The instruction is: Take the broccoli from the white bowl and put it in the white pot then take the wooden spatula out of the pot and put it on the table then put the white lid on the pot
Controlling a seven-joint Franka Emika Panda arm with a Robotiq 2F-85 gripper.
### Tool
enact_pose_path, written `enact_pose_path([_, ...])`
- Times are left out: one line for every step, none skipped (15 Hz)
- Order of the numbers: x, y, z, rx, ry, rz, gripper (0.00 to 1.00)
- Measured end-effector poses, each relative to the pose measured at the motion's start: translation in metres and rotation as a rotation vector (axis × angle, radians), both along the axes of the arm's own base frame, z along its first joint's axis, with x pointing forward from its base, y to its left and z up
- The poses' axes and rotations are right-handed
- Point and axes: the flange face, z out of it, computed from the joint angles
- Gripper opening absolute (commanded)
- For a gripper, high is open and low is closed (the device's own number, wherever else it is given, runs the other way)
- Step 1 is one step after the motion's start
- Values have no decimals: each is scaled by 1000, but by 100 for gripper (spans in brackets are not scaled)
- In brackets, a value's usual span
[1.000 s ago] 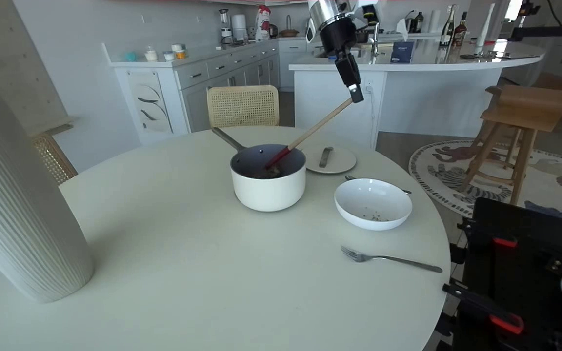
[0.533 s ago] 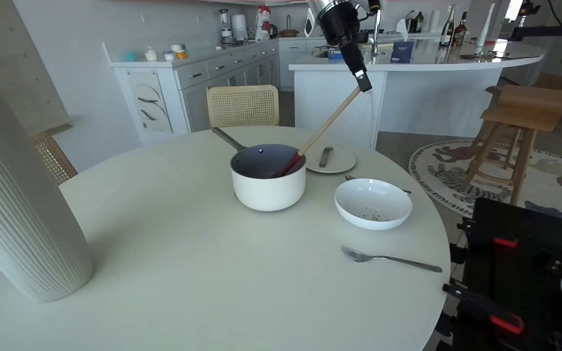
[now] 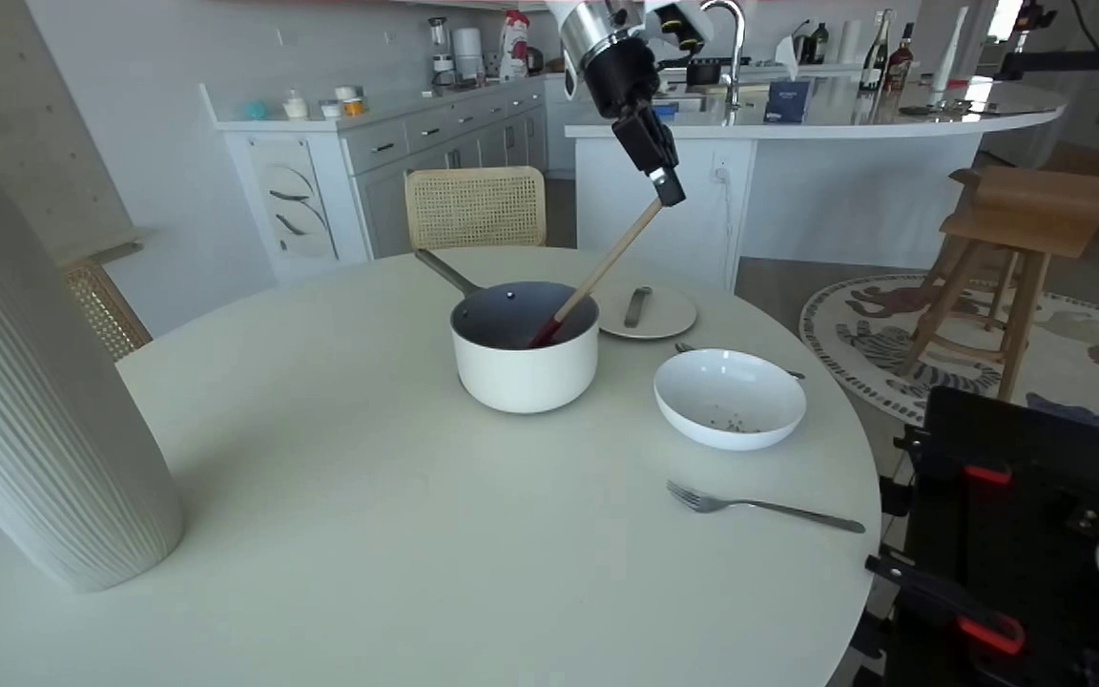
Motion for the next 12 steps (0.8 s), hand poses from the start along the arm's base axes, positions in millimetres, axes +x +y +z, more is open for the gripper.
enact_pose_path([4, -1, -6, -16, 6, -23, 4])
enact_pose_path([8, -2, -12, -33, 8, -45, 4])
enact_pose_path([10, -4, -14, -45, 11, -57, 4])
enact_pose_path([12, -6, -13, -58, -1, -64, 4])
enact_pose_path([14, -8, -12, -70, -19, -62, 4])
enact_pose_path([15, -9, -9, -84, -39, -58, 4])
enact_pose_path([17, -10, -7, -96, -58, -53, 4])
enact_pose_path([17, -10, -6, -103, -76, -51, 4])
enact_pose_path([17, -10, -4, -110, -94, -50, 4])
enact_pose_path([16, -10, -4, -117, -111, -49, 4])
enact_pose_path([15, -11, -6, -124, -127, -48, 4])
enact_pose_path([12, -11, -8, -130, -140, -46, 4])
